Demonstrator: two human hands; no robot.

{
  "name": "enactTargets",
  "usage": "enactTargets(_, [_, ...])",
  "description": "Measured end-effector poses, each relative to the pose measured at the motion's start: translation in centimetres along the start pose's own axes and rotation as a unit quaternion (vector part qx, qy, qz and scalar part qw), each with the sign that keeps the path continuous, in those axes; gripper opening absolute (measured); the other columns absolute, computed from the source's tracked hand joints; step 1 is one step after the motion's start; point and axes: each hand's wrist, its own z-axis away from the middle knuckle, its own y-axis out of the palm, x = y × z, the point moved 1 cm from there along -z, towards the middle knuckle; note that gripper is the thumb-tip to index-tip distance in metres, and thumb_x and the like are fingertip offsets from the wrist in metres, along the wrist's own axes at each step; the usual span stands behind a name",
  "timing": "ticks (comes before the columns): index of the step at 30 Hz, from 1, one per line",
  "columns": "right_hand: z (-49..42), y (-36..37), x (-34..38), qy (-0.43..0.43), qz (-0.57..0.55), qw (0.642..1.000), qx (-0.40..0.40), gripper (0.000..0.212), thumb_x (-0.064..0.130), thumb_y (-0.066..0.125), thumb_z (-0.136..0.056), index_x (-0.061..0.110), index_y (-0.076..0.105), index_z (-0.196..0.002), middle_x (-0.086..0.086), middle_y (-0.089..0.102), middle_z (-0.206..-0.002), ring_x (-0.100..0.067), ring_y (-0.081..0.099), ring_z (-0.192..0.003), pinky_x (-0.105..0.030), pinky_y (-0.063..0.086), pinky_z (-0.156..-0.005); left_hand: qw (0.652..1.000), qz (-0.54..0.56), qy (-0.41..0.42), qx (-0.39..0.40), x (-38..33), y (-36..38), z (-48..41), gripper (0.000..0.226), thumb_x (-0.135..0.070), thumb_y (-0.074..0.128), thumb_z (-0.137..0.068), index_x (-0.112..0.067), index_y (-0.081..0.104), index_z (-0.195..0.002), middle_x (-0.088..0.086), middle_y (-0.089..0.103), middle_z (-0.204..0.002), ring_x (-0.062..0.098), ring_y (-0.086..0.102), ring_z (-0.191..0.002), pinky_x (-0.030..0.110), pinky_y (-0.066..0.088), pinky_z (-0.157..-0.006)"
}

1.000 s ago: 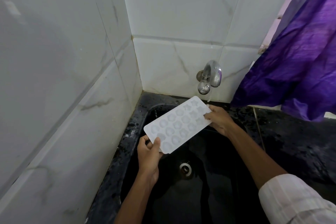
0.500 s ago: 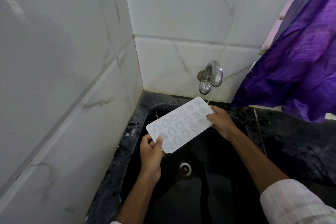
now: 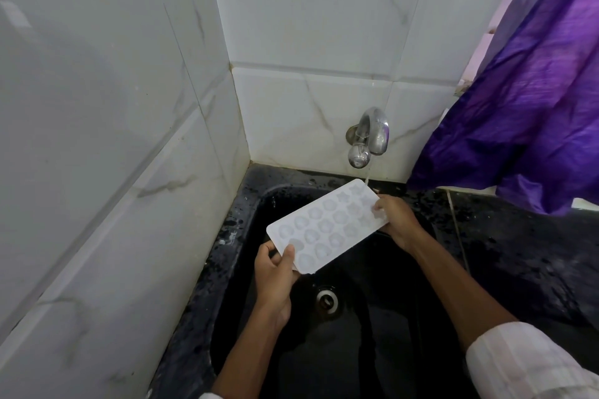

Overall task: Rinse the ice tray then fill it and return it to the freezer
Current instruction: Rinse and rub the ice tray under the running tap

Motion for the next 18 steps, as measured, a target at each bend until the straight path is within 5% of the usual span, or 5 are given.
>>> enactTargets(4, [-0.1, 0.0, -0.4, -0.040, 0.005, 0.999, -0.006, 0.060, 0.037, 0.083, -0.067, 0.017, 0.064, -0.119, -0.004, 0.073, -0.109, -0.023, 0.072, -0.097, -0.044, 0.061, -0.083, 1.000, 0.004, 0.009, 0.000, -0.3, 0.8, -0.2, 0.017, -0.009, 0.056, -0.100, -0.009, 0.052, -0.117, 0.009, 0.075, -0.104, 0.018, 0.076, -0.089, 0.034, 0.061, -0.070])
enactTargets(8, [0.0, 0.7, -0.7, -0.060, 0.037, 0.996, -0.057, 0.062, 0.029, 0.088, -0.065, 0.019, 0.060, -0.119, -0.001, 0.069, -0.111, -0.019, 0.070, -0.094, -0.038, 0.061, -0.080, 1.000, 0.001, 0.008, 0.006, -0.1, 1.5, -0.3, 0.016, -0.009, 0.056, -0.100, -0.009, 0.051, -0.115, 0.010, 0.076, -0.102, 0.023, 0.075, -0.090, 0.045, 0.062, -0.079])
enactTargets(12, [0.1, 1.3, -0.3, -0.068, 0.038, 0.988, -0.131, 0.060, 0.022, 0.087, -0.068, 0.014, 0.059, -0.120, -0.005, 0.064, -0.112, -0.011, 0.064, -0.080, -0.018, 0.046, -0.053, 1.000, 0.004, 0.000, 0.024, 0.3, 1.9, 0.0, 0.016, -0.009, 0.056, -0.100, -0.009, 0.051, -0.115, 0.008, 0.077, -0.099, 0.025, 0.075, -0.093, 0.050, 0.060, -0.085])
enactTargets(18, [-0.6, 1.7, -0.4, -0.042, 0.046, 0.986, -0.155, 0.062, 0.021, 0.087, -0.065, 0.017, 0.057, -0.119, -0.010, 0.053, -0.128, -0.017, 0.061, -0.090, -0.017, 0.043, -0.052, 1.000, 0.003, 0.004, 0.024, 0.8, 2.1, 0.3, 0.016, -0.006, 0.056, -0.100, -0.010, 0.051, -0.114, 0.007, 0.077, -0.100, 0.022, 0.075, -0.093, 0.048, 0.060, -0.086])
